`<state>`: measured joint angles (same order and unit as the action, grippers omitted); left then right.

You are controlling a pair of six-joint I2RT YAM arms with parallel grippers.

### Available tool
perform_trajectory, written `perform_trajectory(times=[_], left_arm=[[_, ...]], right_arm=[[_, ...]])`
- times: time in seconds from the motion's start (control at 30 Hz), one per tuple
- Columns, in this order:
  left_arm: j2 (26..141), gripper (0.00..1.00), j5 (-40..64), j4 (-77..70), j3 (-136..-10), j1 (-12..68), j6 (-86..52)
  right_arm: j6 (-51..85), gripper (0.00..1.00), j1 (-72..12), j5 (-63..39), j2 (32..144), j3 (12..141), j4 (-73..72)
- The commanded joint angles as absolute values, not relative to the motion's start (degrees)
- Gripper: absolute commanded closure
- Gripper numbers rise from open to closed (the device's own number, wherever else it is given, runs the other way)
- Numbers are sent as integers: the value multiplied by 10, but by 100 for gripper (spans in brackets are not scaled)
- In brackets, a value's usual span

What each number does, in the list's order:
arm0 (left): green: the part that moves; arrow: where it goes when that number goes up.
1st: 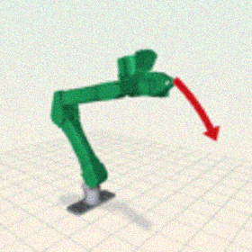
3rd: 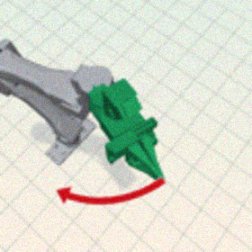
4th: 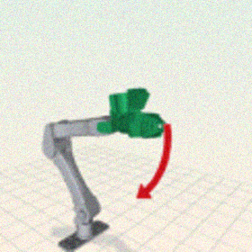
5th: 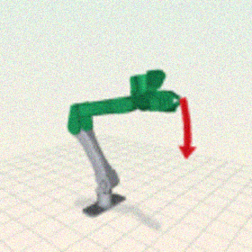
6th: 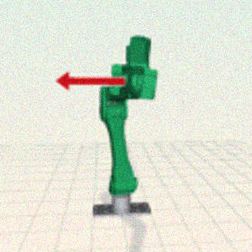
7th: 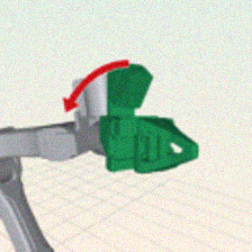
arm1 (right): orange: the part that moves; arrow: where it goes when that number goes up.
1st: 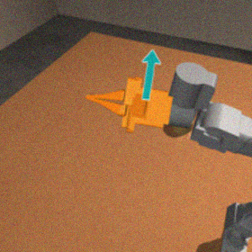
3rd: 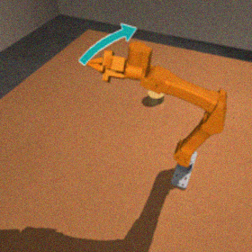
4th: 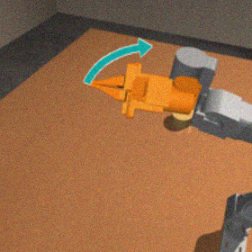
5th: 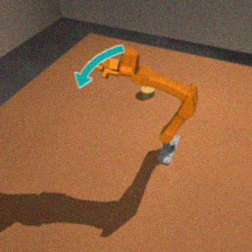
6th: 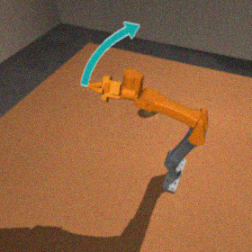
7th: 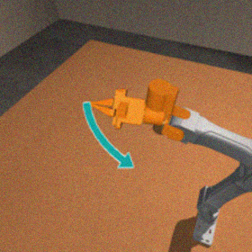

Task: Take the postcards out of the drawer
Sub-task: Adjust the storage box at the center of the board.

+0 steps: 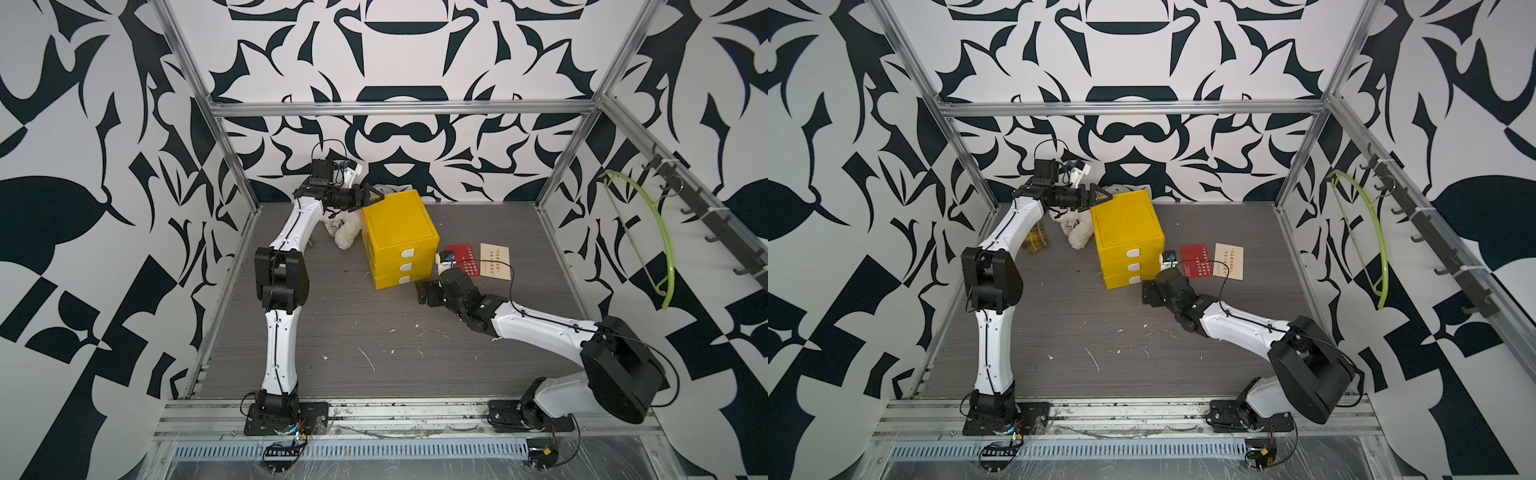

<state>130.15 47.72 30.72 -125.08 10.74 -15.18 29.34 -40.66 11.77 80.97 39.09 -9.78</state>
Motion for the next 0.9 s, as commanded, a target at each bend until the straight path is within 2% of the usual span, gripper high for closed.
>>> perform_trajectory(times=[0.0, 0.13, 0.3, 0.53, 0.63, 0.73, 0.87], left_arm=[[1268, 21, 507, 349, -1231, 112, -123], [1255, 28, 509, 372, -1206, 112, -107], [1233, 35, 516, 373, -1162, 112, -105], [1230, 38, 499, 403, -1168, 121, -83], [1232, 38, 490, 411, -1168, 121, -77], [1231, 39, 481, 414, -1166, 121, -72], [1232, 39, 474, 417, -1164, 121, -69]], right_arm=[[350, 9, -385, 22, 810, 347, -245], [407, 15, -354, -23, 845, 275, -391], [422, 19, -351, -22, 871, 250, -454], [514, 26, -322, -61, 952, 194, -672], [571, 34, -316, -72, 1035, 185, -810], [580, 46, -324, -71, 1077, 208, -819], [567, 43, -339, -18, 1065, 194, -818]])
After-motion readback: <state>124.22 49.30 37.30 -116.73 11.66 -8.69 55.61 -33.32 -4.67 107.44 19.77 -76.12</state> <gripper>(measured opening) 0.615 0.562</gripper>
